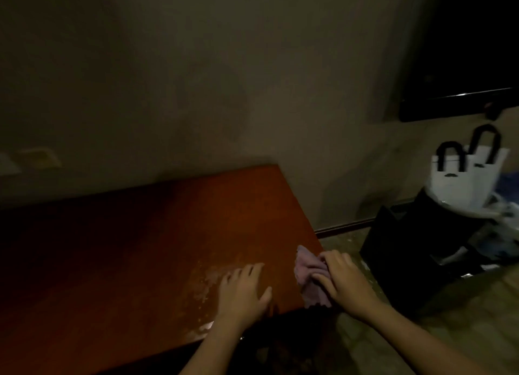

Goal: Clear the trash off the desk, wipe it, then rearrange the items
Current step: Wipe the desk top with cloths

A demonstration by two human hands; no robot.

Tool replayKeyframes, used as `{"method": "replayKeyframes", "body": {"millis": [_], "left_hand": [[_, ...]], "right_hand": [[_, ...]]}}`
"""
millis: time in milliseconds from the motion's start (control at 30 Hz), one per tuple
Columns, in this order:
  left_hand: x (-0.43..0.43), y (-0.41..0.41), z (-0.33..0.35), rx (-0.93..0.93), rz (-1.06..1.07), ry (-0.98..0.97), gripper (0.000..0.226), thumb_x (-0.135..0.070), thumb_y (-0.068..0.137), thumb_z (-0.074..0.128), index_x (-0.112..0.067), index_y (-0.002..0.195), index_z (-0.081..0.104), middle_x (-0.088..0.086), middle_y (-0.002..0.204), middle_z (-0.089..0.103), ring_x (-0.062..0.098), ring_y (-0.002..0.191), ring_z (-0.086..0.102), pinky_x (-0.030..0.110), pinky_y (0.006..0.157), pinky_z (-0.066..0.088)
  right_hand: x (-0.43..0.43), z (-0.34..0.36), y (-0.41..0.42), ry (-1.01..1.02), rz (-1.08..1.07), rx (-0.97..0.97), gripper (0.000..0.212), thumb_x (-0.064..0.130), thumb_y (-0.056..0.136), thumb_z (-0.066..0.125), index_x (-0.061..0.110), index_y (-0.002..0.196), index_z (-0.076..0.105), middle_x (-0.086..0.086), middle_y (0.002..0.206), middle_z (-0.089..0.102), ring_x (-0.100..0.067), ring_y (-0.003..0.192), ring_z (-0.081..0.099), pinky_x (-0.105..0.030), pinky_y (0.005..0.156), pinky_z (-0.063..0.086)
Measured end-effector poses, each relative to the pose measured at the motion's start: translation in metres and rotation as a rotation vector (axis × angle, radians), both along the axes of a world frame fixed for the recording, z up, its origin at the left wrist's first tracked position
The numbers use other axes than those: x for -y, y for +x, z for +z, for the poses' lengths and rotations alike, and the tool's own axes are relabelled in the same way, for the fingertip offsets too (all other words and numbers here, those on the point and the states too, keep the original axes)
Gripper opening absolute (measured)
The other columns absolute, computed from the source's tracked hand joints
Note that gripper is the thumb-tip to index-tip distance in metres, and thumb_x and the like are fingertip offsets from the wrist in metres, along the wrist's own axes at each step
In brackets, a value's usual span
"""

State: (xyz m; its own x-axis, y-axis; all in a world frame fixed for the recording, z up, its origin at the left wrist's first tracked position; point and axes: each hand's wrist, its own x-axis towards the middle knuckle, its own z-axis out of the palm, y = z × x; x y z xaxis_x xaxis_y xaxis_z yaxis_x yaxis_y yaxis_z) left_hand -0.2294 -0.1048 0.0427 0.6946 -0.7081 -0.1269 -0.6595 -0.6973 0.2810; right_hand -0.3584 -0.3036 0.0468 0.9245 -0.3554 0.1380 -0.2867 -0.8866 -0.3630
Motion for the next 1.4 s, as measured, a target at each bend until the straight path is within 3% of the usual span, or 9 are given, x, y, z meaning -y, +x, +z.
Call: {"method": "replayKeyframes", "body": {"millis": [100,267,567,733,900,1033,1133,1267,1400], "left_hand": [[0.003,-0.015,0.016,0.02,-0.072,-0.014,0.057,-0.056,0.093,0.038,-0.034,0.144,0.029,-0.014,0.145,0.038,0.009,0.134,0.035,0.035,0.112,0.026],[0.028,-0.051,0.032,0.0,-0.238,0.032,0.056,-0.059,0.09,0.042,-0.036,0.14,0.032,-0.014,0.143,0.04,0.01,0.132,0.037,0.035,0.112,0.026],[0.142,-0.12,0.059,0.037,-0.445,0.055,0.061,-0.061,0.088,0.044,-0.034,0.141,0.034,-0.009,0.145,0.041,0.014,0.131,0.04,0.04,0.111,0.03],[0.238,-0.185,0.058,-0.007,-0.531,0.092,0.061,-0.059,0.087,0.047,-0.033,0.141,0.034,-0.006,0.145,0.041,0.015,0.13,0.042,0.043,0.11,0.031],[0.335,-0.256,0.055,-0.043,-0.569,0.018,0.057,-0.057,0.088,0.048,-0.035,0.139,0.035,-0.008,0.142,0.043,0.014,0.128,0.043,0.042,0.107,0.035],[0.407,-0.299,0.05,-0.044,-0.577,0.01,0.053,-0.058,0.088,0.048,-0.033,0.134,0.039,-0.007,0.133,0.049,0.015,0.123,0.048,0.037,0.1,0.04],[0.458,-0.317,0.044,-0.049,-0.573,0.035,0.055,-0.058,0.088,0.048,-0.032,0.135,0.04,-0.006,0.132,0.05,0.016,0.121,0.049,0.038,0.099,0.042],[0.537,-0.322,0.033,-0.06,-0.567,0.041,0.056,-0.057,0.088,0.048,-0.031,0.137,0.038,-0.006,0.134,0.049,0.017,0.121,0.049,0.038,0.099,0.043],[0.626,-0.319,0.023,-0.054,-0.577,0.023,0.056,-0.057,0.089,0.048,-0.03,0.137,0.038,-0.004,0.135,0.048,0.019,0.123,0.047,0.037,0.098,0.042]], "right_hand": [[-0.005,0.018,-0.046,0.006,-0.073,-0.008,0.037,0.043,0.096,0.046,0.021,0.125,0.046,0.005,0.117,0.05,-0.007,0.099,0.039,-0.019,0.082,0.033],[-0.002,0.032,-0.112,-0.012,-0.233,-0.046,0.039,0.045,0.097,0.041,0.024,0.131,0.041,0.007,0.122,0.045,-0.008,0.107,0.039,-0.016,0.085,0.032],[0.06,0.034,-0.22,0.0,-0.427,0.065,0.058,0.062,0.086,0.03,0.024,0.124,0.052,0.009,0.109,0.05,-0.007,0.092,0.04,-0.015,0.074,0.032],[0.132,0.038,-0.288,-0.007,-0.493,0.031,0.076,0.068,0.077,0.013,0.022,0.126,0.049,0.004,0.115,0.05,-0.013,0.099,0.044,-0.022,0.085,0.035],[0.22,0.042,-0.358,0.003,-0.526,0.012,0.069,0.064,0.082,0.022,0.016,0.12,0.055,-0.003,0.11,0.054,-0.025,0.098,0.05,-0.034,0.084,0.042],[0.293,0.042,-0.397,0.016,-0.546,0.031,0.076,0.072,0.081,0.022,0.016,0.12,0.056,-0.002,0.11,0.055,-0.021,0.1,0.05,-0.026,0.084,0.038],[0.344,0.041,-0.411,0.005,-0.556,0.052,0.07,0.064,0.082,0.026,0.015,0.121,0.057,0.0,0.111,0.056,-0.019,0.101,0.05,-0.017,0.081,0.028],[0.421,0.029,-0.416,0.014,-0.544,0.03,0.079,0.074,0.078,0.02,0.017,0.122,0.056,0.002,0.111,0.054,-0.018,0.1,0.049,-0.021,0.081,0.033],[0.5,0.014,-0.415,0.015,-0.579,0.046,0.065,0.062,0.084,0.028,0.017,0.119,0.058,0.002,0.11,0.057,-0.019,0.1,0.052,-0.028,0.083,0.041]]}}
